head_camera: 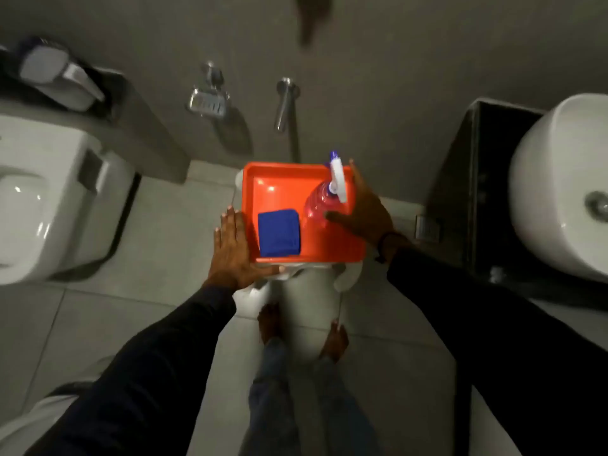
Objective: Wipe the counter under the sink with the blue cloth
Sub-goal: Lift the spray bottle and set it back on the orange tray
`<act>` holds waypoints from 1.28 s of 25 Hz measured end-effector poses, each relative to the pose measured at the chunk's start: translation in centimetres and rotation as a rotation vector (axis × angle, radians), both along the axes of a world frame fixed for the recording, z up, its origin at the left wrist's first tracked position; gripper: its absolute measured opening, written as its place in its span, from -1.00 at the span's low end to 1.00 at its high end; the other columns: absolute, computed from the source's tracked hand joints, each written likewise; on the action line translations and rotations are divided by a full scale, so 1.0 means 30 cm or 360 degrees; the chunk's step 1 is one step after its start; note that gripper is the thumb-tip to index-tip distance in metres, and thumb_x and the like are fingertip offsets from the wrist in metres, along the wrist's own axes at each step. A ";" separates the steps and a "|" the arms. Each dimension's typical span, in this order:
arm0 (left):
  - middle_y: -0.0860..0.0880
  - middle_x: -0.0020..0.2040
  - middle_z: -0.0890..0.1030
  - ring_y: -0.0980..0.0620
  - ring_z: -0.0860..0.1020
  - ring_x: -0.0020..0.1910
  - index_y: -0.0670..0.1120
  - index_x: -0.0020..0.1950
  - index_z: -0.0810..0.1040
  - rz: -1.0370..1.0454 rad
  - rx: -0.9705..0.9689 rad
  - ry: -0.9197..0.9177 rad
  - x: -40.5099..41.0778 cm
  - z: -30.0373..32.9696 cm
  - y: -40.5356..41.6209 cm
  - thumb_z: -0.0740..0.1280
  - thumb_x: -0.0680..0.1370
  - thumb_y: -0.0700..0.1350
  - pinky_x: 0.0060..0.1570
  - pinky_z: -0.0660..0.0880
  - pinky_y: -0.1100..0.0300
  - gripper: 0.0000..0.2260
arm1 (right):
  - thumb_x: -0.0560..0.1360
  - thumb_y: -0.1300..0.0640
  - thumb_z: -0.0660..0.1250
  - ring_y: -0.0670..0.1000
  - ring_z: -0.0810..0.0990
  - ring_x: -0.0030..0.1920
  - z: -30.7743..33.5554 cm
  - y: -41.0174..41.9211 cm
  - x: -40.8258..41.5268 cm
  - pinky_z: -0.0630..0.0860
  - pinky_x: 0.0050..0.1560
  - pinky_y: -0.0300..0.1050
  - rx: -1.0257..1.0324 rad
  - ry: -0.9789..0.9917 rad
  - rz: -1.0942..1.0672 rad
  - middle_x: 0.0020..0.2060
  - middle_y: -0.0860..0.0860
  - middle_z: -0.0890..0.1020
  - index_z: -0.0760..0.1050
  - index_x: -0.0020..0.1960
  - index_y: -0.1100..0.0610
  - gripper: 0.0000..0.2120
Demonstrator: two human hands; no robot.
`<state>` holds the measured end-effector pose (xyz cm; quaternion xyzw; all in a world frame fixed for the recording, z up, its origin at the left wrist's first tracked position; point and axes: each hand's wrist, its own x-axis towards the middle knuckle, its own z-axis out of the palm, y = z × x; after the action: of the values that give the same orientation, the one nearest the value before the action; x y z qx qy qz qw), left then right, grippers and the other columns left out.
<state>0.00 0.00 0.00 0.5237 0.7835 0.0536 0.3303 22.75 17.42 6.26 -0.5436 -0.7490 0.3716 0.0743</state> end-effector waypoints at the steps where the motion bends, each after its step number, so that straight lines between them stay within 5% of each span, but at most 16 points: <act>1: -0.25 0.67 -0.22 -0.26 -0.21 0.66 -0.22 0.64 -0.27 0.0013 0.0001 -0.0036 0.002 -0.042 0.002 0.21 0.12 0.66 0.60 -0.16 -0.26 0.42 | 0.37 0.06 0.59 0.17 0.38 0.50 -0.047 0.012 -0.047 0.38 0.45 0.13 -0.0011 0.0199 -0.0106 0.56 0.12 0.30 0.08 0.62 0.16 0.00; 4: -0.29 0.67 -0.16 -0.30 -0.14 0.66 -0.27 0.64 -0.22 0.0096 0.0006 0.0029 0.004 -0.106 0.008 0.12 0.19 0.66 0.60 -0.08 -0.29 0.36 | 0.43 0.17 0.54 0.14 0.49 0.41 -0.108 0.021 -0.157 0.41 0.44 0.09 0.0024 0.0545 -0.0363 0.41 0.19 0.49 0.30 0.51 0.24 -0.27; 8: -0.27 0.68 -0.12 -0.28 -0.12 0.67 -0.25 0.65 -0.18 0.0118 0.0078 0.0092 0.010 -0.144 0.003 0.33 0.30 0.52 0.62 -0.05 -0.27 0.27 | 0.48 0.23 0.46 0.11 0.63 0.18 -0.141 0.067 -0.222 0.53 0.30 -0.09 0.0071 0.0843 -0.0594 0.17 0.18 0.63 0.41 0.38 0.19 -0.50; 11: -0.28 0.68 -0.12 -0.29 -0.12 0.67 -0.26 0.65 -0.17 0.0090 0.0055 0.0117 0.017 -0.133 0.006 0.26 0.29 0.56 0.61 -0.05 -0.27 0.27 | 0.46 0.20 0.43 0.02 0.66 -0.15 -0.109 0.137 -0.249 0.62 0.07 -0.08 0.0009 0.0675 -0.0653 -0.18 0.13 0.69 0.61 0.07 0.29 -0.77; 14: -0.29 0.67 -0.15 -0.29 -0.14 0.66 -0.26 0.65 -0.19 0.0081 -0.0030 0.0118 0.013 -0.111 0.014 0.15 0.26 0.60 0.62 -0.04 -0.28 0.29 | 0.49 0.16 0.45 0.00 0.62 -0.31 -0.037 0.137 -0.220 0.63 -0.06 0.00 -0.0221 0.0530 -0.0467 -0.36 0.12 0.67 0.66 -0.13 0.34 -0.80; 16: -0.29 0.67 -0.17 -0.29 -0.15 0.66 -0.26 0.64 -0.20 0.0055 -0.0050 0.0130 0.014 -0.100 0.017 0.14 0.26 0.59 0.62 -0.04 -0.28 0.28 | 0.52 0.23 0.44 -0.01 0.61 -0.33 0.016 0.088 -0.199 0.62 -0.10 0.00 -0.0417 0.0572 -0.0290 -0.31 0.14 0.66 0.63 0.04 0.24 -0.88; 18: -0.29 0.67 -0.16 -0.30 -0.14 0.66 -0.25 0.65 -0.20 0.0050 -0.0049 0.0142 0.014 -0.106 0.015 0.15 0.27 0.59 0.62 -0.03 -0.29 0.27 | 0.53 0.33 0.41 -0.24 0.59 -0.31 0.044 0.019 -0.166 0.56 -0.08 -0.24 -0.0467 0.0610 -0.0057 -0.09 0.06 0.66 0.50 0.30 0.18 -0.65; 20: -0.29 0.67 -0.14 -0.30 -0.13 0.66 -0.25 0.65 -0.19 0.0054 -0.0036 0.0151 0.012 -0.117 0.013 0.19 0.28 0.57 0.61 -0.03 -0.30 0.26 | 0.53 0.38 0.39 -0.35 0.56 -0.08 0.033 -0.046 -0.126 0.44 0.06 -0.47 -0.0448 0.0536 0.0173 0.13 0.02 0.58 0.44 0.40 0.28 -0.55; 22: -0.29 0.67 -0.14 -0.31 -0.12 0.66 -0.25 0.65 -0.20 0.0059 -0.0018 0.0147 0.011 -0.129 0.009 0.22 0.29 0.56 0.61 -0.03 -0.30 0.26 | 0.53 0.33 0.41 -0.13 0.54 0.19 -0.004 -0.102 -0.083 0.38 0.18 -0.56 -0.0440 0.0397 0.0235 0.22 0.02 0.54 0.43 0.43 0.29 -0.52; 25: -0.27 0.68 -0.16 -0.30 -0.14 0.66 -0.21 0.65 -0.23 0.0078 -0.0012 0.0114 0.011 -0.142 0.009 0.29 0.31 0.54 0.60 -0.06 -0.30 0.27 | 0.53 0.11 0.45 0.04 0.59 0.19 -0.077 -0.157 -0.032 0.49 0.38 -0.09 -0.0593 0.0185 -0.0011 0.28 0.11 0.62 0.53 0.38 0.14 -0.56; 27: -0.27 0.68 -0.16 -0.30 -0.15 0.66 -0.21 0.65 -0.23 0.0076 -0.0013 0.0122 0.012 -0.147 0.011 0.31 0.31 0.53 0.61 -0.06 -0.30 0.27 | 0.51 -0.06 0.43 0.07 0.62 0.10 -0.117 -0.167 -0.028 0.51 0.32 0.16 -0.0710 -0.0007 -0.0107 0.18 0.18 0.68 0.59 0.31 0.08 -0.59; 32: -0.26 0.68 -0.17 -0.29 -0.16 0.66 -0.21 0.65 -0.24 0.0079 -0.0024 0.0121 0.005 -0.163 0.011 0.33 0.31 0.53 0.61 -0.06 -0.30 0.28 | 0.58 -0.16 0.26 0.14 0.51 0.38 -0.142 -0.183 -0.067 0.42 0.42 0.05 -0.0549 -0.0425 0.0462 0.37 0.11 0.57 0.45 0.46 0.00 -0.50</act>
<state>0.16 0.32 -4.89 0.5033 0.8086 0.0360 0.3026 20.75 11.93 2.01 -0.4792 -0.7479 0.4254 -0.1731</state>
